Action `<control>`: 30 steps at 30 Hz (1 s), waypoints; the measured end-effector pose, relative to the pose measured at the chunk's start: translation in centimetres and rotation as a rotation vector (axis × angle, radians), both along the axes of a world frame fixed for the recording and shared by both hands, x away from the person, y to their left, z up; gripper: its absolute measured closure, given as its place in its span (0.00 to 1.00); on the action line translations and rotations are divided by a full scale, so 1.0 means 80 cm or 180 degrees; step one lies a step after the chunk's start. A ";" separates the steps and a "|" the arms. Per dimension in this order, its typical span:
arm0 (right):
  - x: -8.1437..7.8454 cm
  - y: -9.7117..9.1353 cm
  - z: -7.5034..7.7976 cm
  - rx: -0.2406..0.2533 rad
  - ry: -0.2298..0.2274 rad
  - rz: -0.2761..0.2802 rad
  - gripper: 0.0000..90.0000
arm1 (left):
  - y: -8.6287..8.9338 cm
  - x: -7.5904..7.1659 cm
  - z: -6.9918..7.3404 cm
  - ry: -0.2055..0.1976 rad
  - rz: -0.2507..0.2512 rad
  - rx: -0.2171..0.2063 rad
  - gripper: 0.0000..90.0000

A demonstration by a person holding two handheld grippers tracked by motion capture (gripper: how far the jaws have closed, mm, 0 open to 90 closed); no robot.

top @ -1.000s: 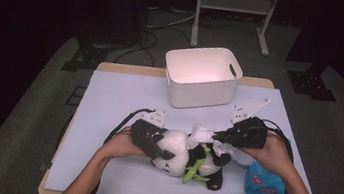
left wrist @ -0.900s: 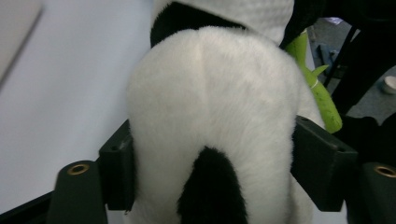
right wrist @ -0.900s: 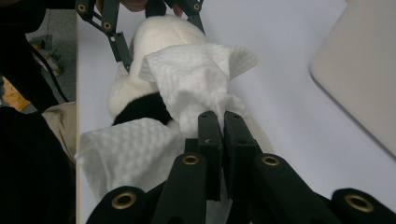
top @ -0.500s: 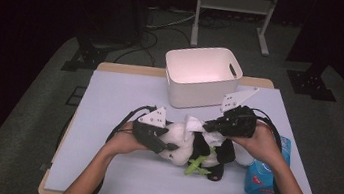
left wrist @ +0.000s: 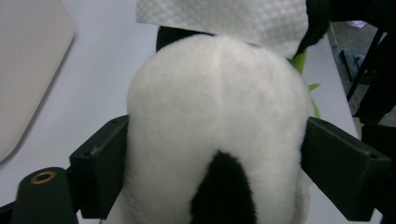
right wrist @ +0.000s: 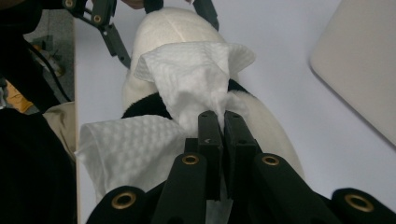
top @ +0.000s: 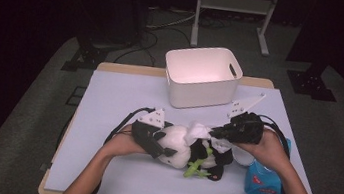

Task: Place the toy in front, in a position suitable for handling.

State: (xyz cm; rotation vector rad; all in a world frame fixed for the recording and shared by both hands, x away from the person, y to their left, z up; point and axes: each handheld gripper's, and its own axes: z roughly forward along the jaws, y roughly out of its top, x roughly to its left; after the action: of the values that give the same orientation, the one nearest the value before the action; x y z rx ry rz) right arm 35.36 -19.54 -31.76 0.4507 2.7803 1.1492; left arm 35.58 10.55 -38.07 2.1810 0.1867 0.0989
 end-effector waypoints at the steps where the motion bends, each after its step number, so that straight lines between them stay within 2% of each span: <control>1: -0.002 0.000 0.000 0.0001 0.0007 0.0011 0.96 | 0.003 0.000 0.001 0.0026 -0.0002 -0.0036 0.14; 4: -0.007 -0.001 0.000 -0.0022 -0.0007 0.0021 0.96 | 0.011 -0.001 0.000 0.0071 0.0040 -0.0081 0.14; 7: -0.011 0.003 0.002 -0.0042 -0.0030 0.0058 0.96 | 0.018 -0.002 -0.003 0.0094 0.0039 -0.0122 0.19; 10: -0.013 0.014 0.008 -0.0086 -0.0085 0.0104 0.96 | 0.022 -0.004 -0.007 0.0099 0.0045 -0.0191 0.22; 15: -0.014 0.037 0.011 -0.0078 -0.0053 0.0202 0.96 | 0.023 -0.006 -0.009 0.0107 0.0042 -0.0258 0.23; 20: -0.009 0.073 0.004 -0.0124 -0.0067 0.0380 0.96 | 0.023 -0.008 -0.009 0.0088 0.0028 -0.0269 0.23; 24: -0.002 0.098 -0.001 -0.0098 -0.0025 0.0447 0.95 | 0.025 -0.009 -0.010 0.0090 0.0033 -0.0275 0.23; 28: 0.005 0.105 -0.002 -0.0024 0.0048 0.0443 0.95 | 0.027 -0.010 -0.012 0.0111 0.0047 -0.0327 0.24; 30: 0.006 0.101 0.001 -0.0065 0.0034 0.0427 0.95 | 0.027 -0.010 -0.012 0.0094 0.0037 -0.0312 0.24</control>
State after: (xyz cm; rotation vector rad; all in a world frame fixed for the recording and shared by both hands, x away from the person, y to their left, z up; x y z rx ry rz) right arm 35.86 -11.44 -31.71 0.2725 2.8670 1.1460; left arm 34.79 12.68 -39.04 2.0849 0.2167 0.0630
